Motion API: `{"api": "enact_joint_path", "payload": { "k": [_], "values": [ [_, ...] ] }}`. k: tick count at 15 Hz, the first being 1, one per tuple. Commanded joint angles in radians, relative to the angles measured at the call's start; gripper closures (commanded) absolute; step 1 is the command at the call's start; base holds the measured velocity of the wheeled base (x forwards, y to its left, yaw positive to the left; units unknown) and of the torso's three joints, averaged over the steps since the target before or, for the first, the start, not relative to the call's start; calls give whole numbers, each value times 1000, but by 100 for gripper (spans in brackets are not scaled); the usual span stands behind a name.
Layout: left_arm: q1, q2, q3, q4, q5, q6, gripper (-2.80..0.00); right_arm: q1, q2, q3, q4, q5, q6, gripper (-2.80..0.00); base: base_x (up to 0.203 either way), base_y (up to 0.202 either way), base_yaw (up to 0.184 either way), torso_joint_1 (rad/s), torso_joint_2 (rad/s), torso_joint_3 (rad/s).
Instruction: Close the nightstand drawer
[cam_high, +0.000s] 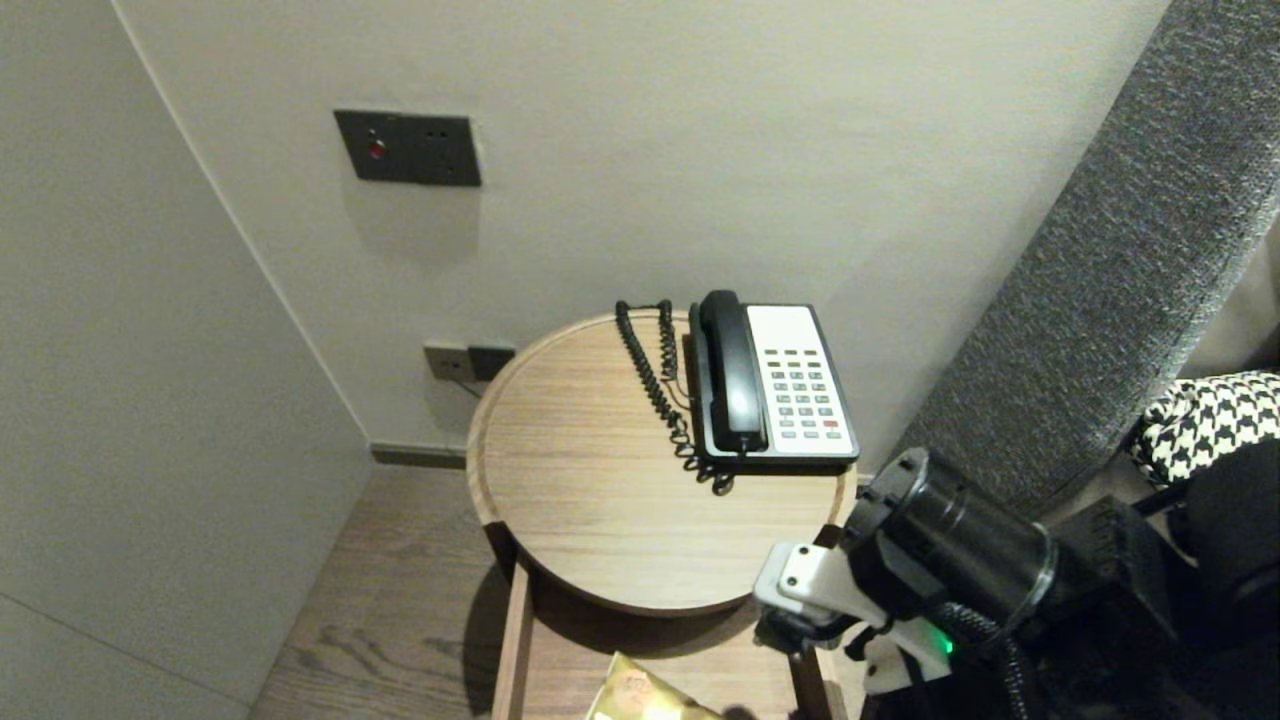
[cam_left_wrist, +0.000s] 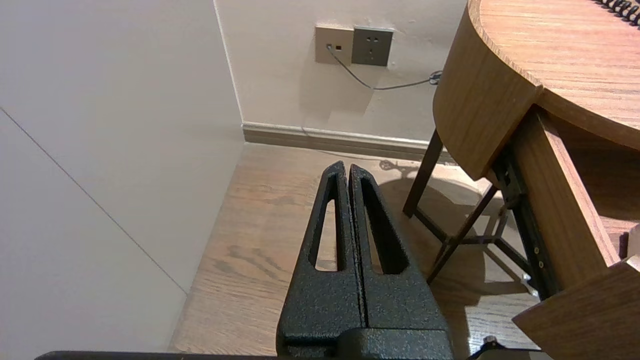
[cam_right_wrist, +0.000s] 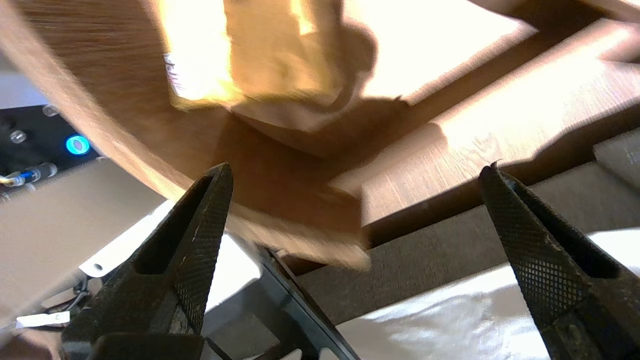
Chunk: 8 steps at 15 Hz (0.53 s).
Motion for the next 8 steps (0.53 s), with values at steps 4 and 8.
{"api": "enact_joint_path", "payload": {
  "k": [4, 8],
  "values": [
    [0, -2, 0, 0, 0, 0, 0, -150, -247, 113, 5, 2, 5, 0, 0, 0, 0, 0, 0, 0],
    [0, -2, 0, 0, 0, 0, 0, -175, -384, 280, 5, 5, 55, 0, 0, 0, 0, 0, 0, 0]
  ]
}}
